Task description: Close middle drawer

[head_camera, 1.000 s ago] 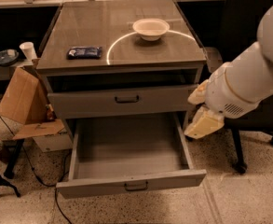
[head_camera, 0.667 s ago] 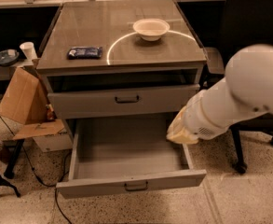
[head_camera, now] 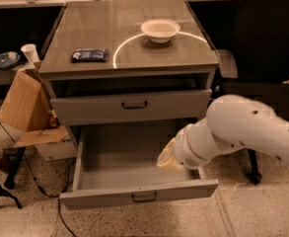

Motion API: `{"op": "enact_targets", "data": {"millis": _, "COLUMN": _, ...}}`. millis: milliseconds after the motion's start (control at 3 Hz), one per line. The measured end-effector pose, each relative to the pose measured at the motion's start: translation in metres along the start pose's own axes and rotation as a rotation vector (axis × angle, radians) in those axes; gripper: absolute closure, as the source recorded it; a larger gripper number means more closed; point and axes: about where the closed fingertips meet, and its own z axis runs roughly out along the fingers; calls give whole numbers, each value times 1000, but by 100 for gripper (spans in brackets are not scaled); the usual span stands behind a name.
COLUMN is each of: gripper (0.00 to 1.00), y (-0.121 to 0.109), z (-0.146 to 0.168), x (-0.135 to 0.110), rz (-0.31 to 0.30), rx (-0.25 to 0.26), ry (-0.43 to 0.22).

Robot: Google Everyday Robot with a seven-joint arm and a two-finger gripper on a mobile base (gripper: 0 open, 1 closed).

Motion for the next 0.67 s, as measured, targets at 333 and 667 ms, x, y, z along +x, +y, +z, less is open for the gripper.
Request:
{"op": "enact_targets", "data": {"millis": 333, "gripper": 100, "y": 10, "z": 51, "x": 36, "rz": 57, "rx": -38, "ry": -9}}
{"op": "enact_targets", "data": {"millis": 667, "gripper": 100, "y": 20, "z": 95, "x": 85, "rz": 128, "rx": -70, "ry": -2}}
